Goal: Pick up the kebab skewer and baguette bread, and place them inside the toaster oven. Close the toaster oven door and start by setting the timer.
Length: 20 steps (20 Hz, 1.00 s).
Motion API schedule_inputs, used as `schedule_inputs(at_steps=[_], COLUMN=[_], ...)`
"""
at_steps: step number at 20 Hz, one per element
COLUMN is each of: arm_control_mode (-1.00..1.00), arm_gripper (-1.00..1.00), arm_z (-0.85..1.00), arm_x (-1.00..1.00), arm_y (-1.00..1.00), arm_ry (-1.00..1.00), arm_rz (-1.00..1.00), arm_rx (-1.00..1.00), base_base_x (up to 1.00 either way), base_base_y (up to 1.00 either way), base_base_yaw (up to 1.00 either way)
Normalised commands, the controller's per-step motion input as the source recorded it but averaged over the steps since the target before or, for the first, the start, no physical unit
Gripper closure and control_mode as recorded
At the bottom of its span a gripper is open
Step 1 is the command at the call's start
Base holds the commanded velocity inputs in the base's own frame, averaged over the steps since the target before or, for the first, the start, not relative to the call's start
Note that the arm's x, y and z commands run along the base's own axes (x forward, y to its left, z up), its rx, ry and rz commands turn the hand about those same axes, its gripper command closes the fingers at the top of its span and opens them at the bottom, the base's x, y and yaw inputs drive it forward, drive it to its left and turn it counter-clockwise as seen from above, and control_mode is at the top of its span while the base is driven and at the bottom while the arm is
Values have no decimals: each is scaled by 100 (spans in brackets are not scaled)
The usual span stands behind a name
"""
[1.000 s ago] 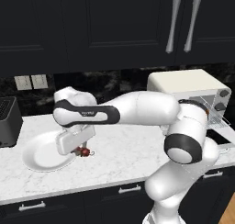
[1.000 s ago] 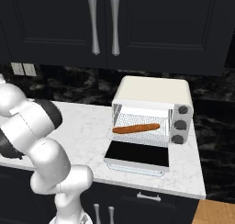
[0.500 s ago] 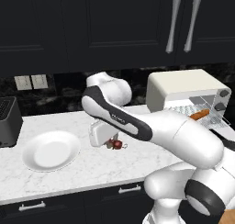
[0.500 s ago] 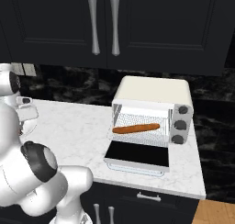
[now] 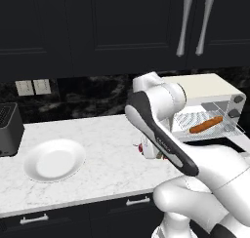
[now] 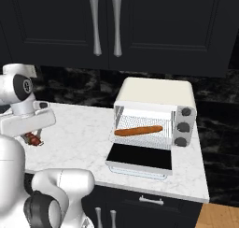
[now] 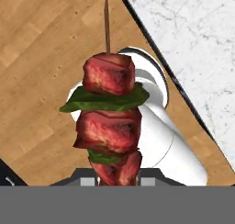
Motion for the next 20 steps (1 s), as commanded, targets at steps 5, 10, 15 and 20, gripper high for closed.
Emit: schedule_inputs(at_steps=[5, 10, 15, 20], arm_control_mode=[-100, -100, -100, -100], arm_gripper=[100, 100, 100, 100], arm_z=[37, 22, 7, 3], arm_x=[-21, -9, 2, 13], arm_y=[-100, -100, -100, -100], arm_ry=[-8, -15, -13, -7], arm_rz=[13, 26, 25, 15], arm_rx=[0, 0, 0, 4], base_base_x=[0, 0, 0, 0], base_base_y=[0, 0, 0, 0], base_base_yaw=[0, 0, 0, 0])
